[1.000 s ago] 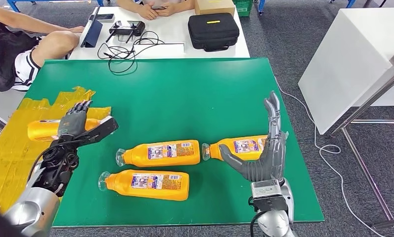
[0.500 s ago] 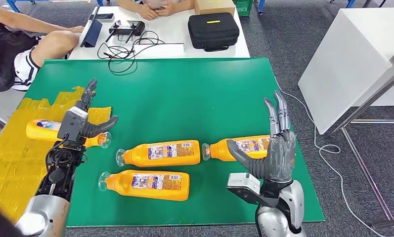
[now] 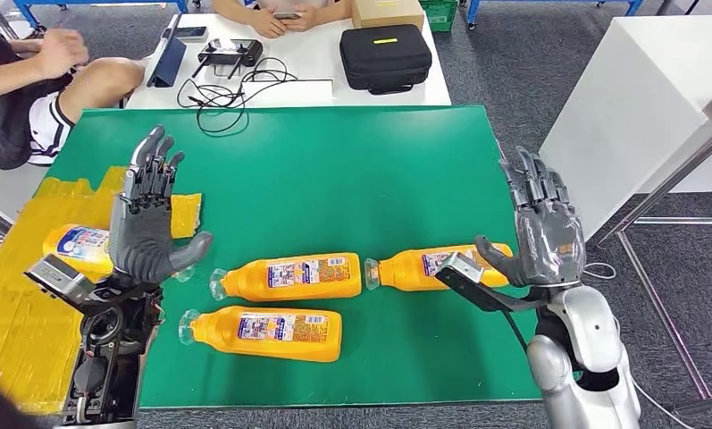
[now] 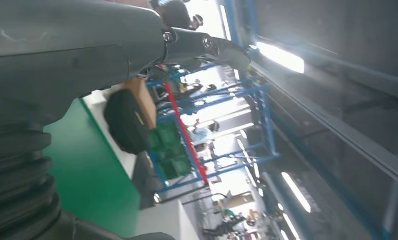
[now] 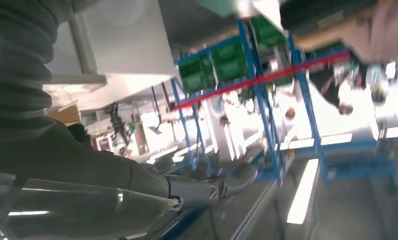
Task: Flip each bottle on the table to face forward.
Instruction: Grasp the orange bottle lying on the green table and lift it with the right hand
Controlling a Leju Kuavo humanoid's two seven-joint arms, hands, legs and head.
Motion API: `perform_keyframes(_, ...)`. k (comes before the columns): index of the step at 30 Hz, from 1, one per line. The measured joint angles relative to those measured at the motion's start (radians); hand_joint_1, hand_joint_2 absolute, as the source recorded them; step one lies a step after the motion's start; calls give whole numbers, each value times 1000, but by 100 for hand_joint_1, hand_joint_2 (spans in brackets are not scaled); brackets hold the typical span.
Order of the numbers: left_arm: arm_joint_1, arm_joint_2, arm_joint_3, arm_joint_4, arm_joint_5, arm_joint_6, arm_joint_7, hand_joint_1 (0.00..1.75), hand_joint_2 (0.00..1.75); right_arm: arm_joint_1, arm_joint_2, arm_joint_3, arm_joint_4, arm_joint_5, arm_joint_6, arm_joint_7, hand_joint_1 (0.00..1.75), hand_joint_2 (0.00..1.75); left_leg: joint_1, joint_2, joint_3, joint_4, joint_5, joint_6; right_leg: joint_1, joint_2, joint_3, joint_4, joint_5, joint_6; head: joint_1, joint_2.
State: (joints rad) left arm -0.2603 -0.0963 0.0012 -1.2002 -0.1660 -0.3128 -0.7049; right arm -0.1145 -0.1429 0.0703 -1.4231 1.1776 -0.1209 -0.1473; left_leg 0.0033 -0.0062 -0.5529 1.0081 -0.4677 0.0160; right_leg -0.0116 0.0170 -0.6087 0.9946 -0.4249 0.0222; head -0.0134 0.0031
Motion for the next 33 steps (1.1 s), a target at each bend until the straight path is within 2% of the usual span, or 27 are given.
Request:
perform_keyframes(4, 12, -2, -30, -37, 13, 0, 0, 0, 175, -95, -57, 2, 131, -74, 138, -63, 0, 175, 0, -1, 0, 0, 1, 0, 0, 0, 0, 0, 0, 0, 0, 0)
perform_keyframes(10, 13, -4, -57, -53, 20, 13, 0, 0, 175, -226, -105, 25, 332, -120, 220, -123, 0, 175, 0, -2, 0, 0, 1, 0, 0, 0, 0, 0, 0, 1, 0, 0)
perform_keyframes(14, 9, -6, -70, -54, 19, 37, 0, 0, 175, -287, -112, 52, 446, -166, 282, -162, 0, 175, 0, -2, -1, 0, 1, 0, 0, 0, 0, 0, 0, 1, 0, 0)
perform_keyframes(24, -14, -13, -82, -38, 17, 55, 0, 0, 175, -428, -113, 134, 706, -235, 434, -200, 0, 175, 0, -2, 0, 1, 1, 0, 0, -1, 0, 0, 0, 1, 0, 0)
perform_keyframes(33, -27, -16, -81, 4, -6, 97, 1, 0, 175, -457, -123, 189, 806, -269, 445, -211, 0, 175, 0, -2, -1, 1, 1, 1, 0, -1, -1, 0, 0, 1, 0, 0)
